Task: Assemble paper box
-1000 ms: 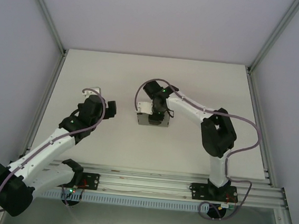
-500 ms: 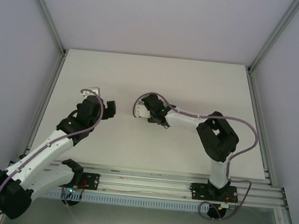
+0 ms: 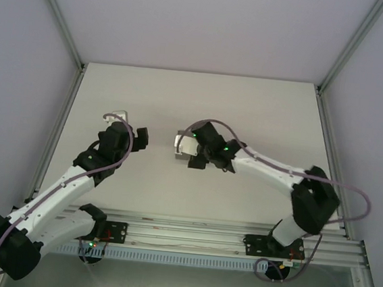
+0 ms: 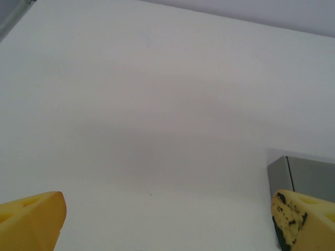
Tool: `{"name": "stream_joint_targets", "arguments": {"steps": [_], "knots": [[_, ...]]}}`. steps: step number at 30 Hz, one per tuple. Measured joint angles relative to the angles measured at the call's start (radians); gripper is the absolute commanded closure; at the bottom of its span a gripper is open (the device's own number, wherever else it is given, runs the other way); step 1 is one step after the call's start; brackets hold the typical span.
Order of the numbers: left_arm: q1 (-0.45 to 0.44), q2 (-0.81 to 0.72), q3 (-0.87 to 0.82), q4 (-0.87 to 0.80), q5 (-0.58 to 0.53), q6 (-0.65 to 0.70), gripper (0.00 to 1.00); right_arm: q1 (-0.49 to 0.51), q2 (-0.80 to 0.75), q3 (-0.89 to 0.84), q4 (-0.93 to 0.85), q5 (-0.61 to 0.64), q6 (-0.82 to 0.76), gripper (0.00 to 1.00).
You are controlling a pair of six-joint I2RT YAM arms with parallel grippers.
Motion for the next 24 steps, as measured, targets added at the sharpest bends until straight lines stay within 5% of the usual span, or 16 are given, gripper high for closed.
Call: {"name": "stream_joint_targets", "arguments": {"steps": [5,13,24], "knots": [[0.064,0.042,-0.009,0.112,-0.029,0.054,0.0,-0.087,-0.222,-0.166,0.113,-0.023,0.195,0.0],[0.253,0.192,-0.19,0.455,-0.074,0.175,0.0,-0.553,-0.507,-0.533,0.403,0.044,0.694,0.0],[0.295,0.489,-0.268,0.861,-0.065,0.293,0.0,-0.753,-0.334,-0.808,0.836,0.085,0.925,0.0]]}}
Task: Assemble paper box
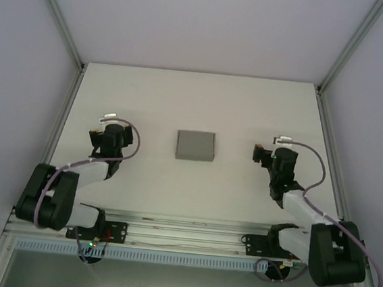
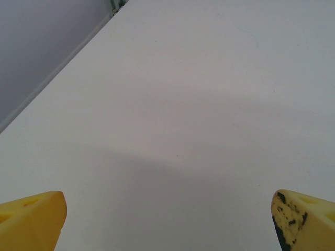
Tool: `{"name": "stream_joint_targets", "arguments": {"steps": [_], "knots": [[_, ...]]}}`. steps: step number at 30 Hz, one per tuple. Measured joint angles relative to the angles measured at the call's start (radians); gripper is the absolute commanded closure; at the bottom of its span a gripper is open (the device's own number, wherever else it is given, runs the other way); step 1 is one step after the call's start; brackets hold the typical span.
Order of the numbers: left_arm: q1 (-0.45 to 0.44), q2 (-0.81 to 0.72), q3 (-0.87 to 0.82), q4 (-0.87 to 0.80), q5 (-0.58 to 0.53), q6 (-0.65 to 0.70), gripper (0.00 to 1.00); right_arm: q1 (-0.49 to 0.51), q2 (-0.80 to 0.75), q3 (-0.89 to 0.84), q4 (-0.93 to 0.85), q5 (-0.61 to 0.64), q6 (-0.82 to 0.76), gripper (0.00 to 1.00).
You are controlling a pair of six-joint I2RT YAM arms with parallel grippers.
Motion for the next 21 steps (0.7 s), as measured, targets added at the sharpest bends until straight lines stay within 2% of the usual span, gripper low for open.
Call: {"name": "stream_joint_targets", "arguments": {"steps": [4,6,8,9,11,13,21], "knots": [[0.022,0.006,-0.002,0.075,0.063,0.047,0.0,-0.027,0.146,-0.05,0.259,0.021,0.022,0.0],[0.043,0.005,-0.054,0.206,0.086,0.057,0.0,-0.044,0.275,-0.047,0.391,0.027,0.031,0.0],[0.09,0.061,-0.14,0.415,0.12,0.053,0.0,-0.059,0.325,0.0,0.309,0.027,0.045,0.0],[0.117,0.094,-0.164,0.443,0.134,0.048,0.0,-0.067,0.328,0.029,0.286,0.024,0.055,0.0],[0.145,0.107,-0.174,0.404,0.153,0.044,0.0,-0.091,0.328,0.079,0.293,0.017,0.076,0.0],[0.142,0.117,-0.159,0.437,0.182,0.047,0.0,-0.109,0.317,0.104,0.295,0.019,0.093,0.0],[0.141,0.109,-0.125,0.463,0.227,0.047,0.0,-0.115,0.314,0.107,0.279,0.005,0.11,0.0]]}}
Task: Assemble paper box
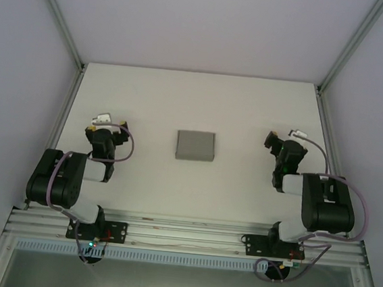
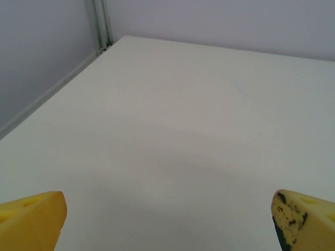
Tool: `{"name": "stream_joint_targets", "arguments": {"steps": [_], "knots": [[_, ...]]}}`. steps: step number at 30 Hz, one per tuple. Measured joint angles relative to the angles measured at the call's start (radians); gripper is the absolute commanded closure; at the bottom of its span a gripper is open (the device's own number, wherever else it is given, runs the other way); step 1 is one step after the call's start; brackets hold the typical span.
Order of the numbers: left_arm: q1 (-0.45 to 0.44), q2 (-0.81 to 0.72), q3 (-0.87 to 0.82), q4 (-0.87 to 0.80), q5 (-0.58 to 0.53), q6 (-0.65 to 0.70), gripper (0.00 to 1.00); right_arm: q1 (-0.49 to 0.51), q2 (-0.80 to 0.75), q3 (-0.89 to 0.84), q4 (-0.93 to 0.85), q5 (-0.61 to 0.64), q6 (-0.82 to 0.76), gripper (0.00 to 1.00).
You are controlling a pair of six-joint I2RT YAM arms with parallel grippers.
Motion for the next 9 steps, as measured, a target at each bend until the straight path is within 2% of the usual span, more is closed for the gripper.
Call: {"name": "stream_joint_targets", "arguments": {"steps": [9], "knots": [[0.0,0.0,0.001,-0.004,0.006,0.0,0.0,0.0,0.0,0.0,-0.012,-0.019,0.0,0.0]]}}
